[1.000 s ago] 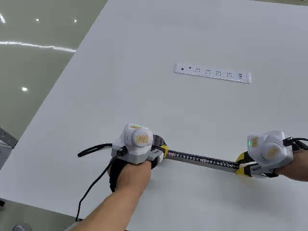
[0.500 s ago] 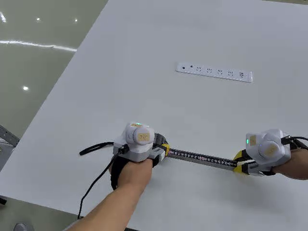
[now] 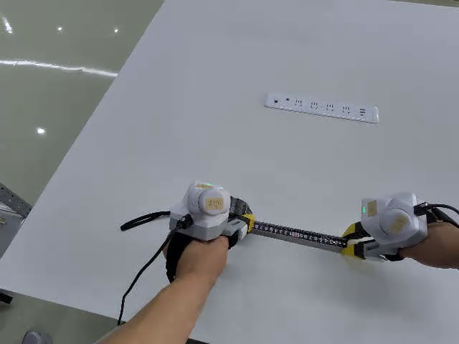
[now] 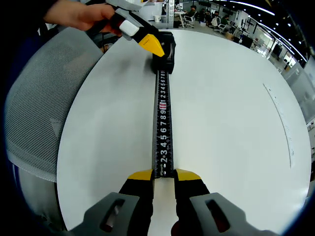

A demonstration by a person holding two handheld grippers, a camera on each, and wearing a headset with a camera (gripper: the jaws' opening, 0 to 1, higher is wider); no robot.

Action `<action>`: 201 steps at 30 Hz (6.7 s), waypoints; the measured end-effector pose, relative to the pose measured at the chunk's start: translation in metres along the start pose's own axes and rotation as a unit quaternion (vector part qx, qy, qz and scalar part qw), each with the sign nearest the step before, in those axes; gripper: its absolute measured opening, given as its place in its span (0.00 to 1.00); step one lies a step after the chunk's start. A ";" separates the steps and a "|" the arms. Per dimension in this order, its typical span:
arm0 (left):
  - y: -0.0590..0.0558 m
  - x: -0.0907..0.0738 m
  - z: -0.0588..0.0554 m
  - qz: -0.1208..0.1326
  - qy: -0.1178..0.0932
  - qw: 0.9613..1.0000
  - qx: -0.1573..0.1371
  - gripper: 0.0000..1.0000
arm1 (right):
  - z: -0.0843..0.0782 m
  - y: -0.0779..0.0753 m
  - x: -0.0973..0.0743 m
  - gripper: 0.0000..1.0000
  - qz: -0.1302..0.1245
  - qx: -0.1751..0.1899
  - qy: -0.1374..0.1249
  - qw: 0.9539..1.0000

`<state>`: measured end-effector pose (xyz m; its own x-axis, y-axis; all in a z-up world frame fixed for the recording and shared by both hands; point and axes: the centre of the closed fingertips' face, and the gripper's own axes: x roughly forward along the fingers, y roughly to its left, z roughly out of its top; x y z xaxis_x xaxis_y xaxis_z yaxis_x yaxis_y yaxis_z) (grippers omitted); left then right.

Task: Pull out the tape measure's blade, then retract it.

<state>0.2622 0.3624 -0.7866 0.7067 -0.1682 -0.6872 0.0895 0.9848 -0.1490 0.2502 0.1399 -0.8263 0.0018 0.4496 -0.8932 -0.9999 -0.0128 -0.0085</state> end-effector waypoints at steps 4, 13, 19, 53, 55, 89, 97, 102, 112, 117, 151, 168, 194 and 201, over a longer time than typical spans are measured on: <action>0.000 0.000 0.000 -0.003 0.000 1.000 0.000 0.53 | 0.006 -0.001 0.003 0.12 0.001 -0.002 -0.002 1.000; 0.000 0.000 0.001 -0.005 0.000 1.000 -0.002 0.53 | 0.015 -0.002 0.007 0.12 0.001 -0.004 -0.010 1.000; 0.000 0.000 0.000 -0.005 0.000 1.000 -0.002 0.53 | 0.023 -0.003 0.011 0.12 0.004 -0.007 -0.014 1.000; 0.000 0.000 0.000 -0.009 0.002 1.000 -0.002 0.53 | 0.064 -0.006 0.031 0.12 0.011 -0.019 -0.037 0.999; 0.000 0.000 0.000 -0.009 0.002 1.000 -0.002 0.53 | 0.066 -0.006 0.032 0.12 0.012 -0.020 -0.037 0.999; -0.001 0.002 0.001 0.002 0.006 1.000 -0.018 0.57 | 0.076 -0.003 0.039 0.12 0.014 -0.035 -0.035 0.999; 0.000 0.005 0.000 0.012 0.013 0.999 -0.030 0.58 | 0.077 -0.002 0.039 0.12 0.014 -0.034 -0.036 0.999; 0.000 0.005 -0.001 0.011 0.014 0.999 -0.027 0.57 | 0.077 -0.002 0.039 0.12 0.013 -0.037 -0.036 0.999; 0.000 0.004 -0.001 0.003 0.013 1.000 -0.016 0.55 | 0.079 -0.003 0.040 0.12 0.010 -0.036 -0.039 0.999; 0.000 0.004 -0.001 0.000 0.012 1.000 -0.012 0.54 | 0.083 -0.003 0.042 0.12 0.012 -0.038 -0.041 0.998; 0.000 0.003 -0.002 -0.016 0.009 1.000 -0.009 0.54 | 0.112 -0.004 0.056 0.12 0.017 -0.050 -0.056 0.997; 0.000 0.003 0.000 -0.020 0.001 1.000 -0.010 0.53 | 0.120 -0.005 0.059 0.12 0.013 -0.056 -0.060 0.997; 0.000 0.003 0.001 -0.024 -0.003 1.000 -0.008 0.53 | 0.127 -0.004 0.063 0.12 0.014 -0.074 -0.059 0.995; 0.000 0.002 0.001 -0.024 -0.003 1.000 -0.007 0.53 | 0.129 -0.005 0.064 0.12 0.015 -0.076 -0.057 0.995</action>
<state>0.2646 0.3624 -0.7877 0.7058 -0.2143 -0.6752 0.1128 0.9750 -0.1916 0.2529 0.2838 -0.8260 -0.0381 0.5451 -0.8375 -0.9855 -0.1591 -0.0587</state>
